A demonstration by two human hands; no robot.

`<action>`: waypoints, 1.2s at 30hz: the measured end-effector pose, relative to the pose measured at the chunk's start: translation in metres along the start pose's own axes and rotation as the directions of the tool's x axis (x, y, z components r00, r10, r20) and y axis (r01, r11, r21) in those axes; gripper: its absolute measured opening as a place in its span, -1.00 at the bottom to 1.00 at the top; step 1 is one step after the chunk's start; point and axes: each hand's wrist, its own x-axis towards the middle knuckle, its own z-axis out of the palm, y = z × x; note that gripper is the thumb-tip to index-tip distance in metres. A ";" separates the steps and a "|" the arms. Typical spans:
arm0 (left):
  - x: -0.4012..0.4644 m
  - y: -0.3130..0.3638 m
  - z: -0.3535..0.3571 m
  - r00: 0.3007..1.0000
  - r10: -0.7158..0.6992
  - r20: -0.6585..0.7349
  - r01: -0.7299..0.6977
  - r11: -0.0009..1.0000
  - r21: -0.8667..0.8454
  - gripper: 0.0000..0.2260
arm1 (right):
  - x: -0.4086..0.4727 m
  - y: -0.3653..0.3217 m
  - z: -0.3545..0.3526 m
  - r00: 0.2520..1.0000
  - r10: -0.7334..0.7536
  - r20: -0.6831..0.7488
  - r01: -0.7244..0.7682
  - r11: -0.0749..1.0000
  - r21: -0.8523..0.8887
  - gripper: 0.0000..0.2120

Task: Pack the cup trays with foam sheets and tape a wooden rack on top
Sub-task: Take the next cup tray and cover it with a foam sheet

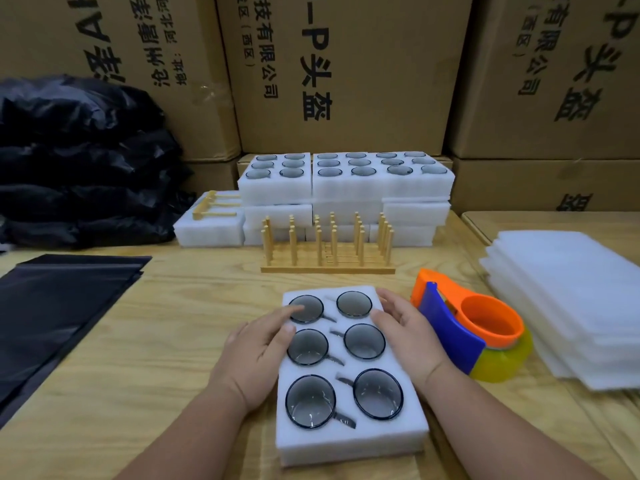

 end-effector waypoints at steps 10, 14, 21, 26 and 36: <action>0.004 -0.004 0.002 0.999 -0.022 0.043 0.020 0.998 0.059 -0.49 | -0.014 -0.010 0.004 0.997 0.076 -0.020 -0.077 0.996 -0.048 -0.67; 0.007 -0.008 0.002 0.998 -0.023 0.060 0.016 0.995 0.103 -0.47 | 0.000 -0.036 0.012 0.998 -0.052 0.018 0.055 0.897 -0.438 -0.58; 0.010 -0.013 0.004 0.999 -0.018 0.035 0.013 0.990 0.144 -0.58 | 0.016 -0.038 0.057 0.941 0.083 0.329 0.318 0.125 -0.940 -0.22; 0.012 -0.017 0.006 1.000 -0.008 0.019 0.005 0.986 0.166 -0.56 | 0.017 -0.039 0.058 0.945 0.110 0.308 0.297 0.106 -0.949 -0.19; 0.010 -0.015 0.005 0.999 -0.003 0.039 -0.002 0.992 0.125 -0.36 | 0.000 -0.039 0.050 0.951 -0.161 0.263 0.303 0.331 -0.894 -0.36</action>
